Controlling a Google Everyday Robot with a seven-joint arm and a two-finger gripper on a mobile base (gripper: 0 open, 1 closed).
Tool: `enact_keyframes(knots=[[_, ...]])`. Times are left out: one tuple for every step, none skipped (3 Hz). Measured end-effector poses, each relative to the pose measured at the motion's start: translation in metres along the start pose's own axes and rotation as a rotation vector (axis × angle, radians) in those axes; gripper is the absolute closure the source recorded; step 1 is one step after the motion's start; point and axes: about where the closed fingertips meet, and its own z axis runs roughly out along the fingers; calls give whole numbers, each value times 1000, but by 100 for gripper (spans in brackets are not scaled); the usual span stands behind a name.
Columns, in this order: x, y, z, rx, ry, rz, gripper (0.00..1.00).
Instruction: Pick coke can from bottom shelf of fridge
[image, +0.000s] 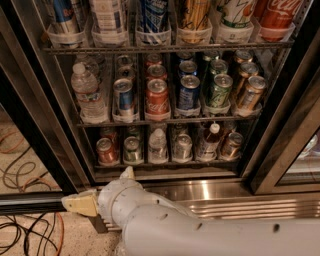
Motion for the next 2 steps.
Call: enact_keyframes(knots=[[-1,6,3,-7,-2,-12,0],[-1,6,3,-7,-2,-11,0]])
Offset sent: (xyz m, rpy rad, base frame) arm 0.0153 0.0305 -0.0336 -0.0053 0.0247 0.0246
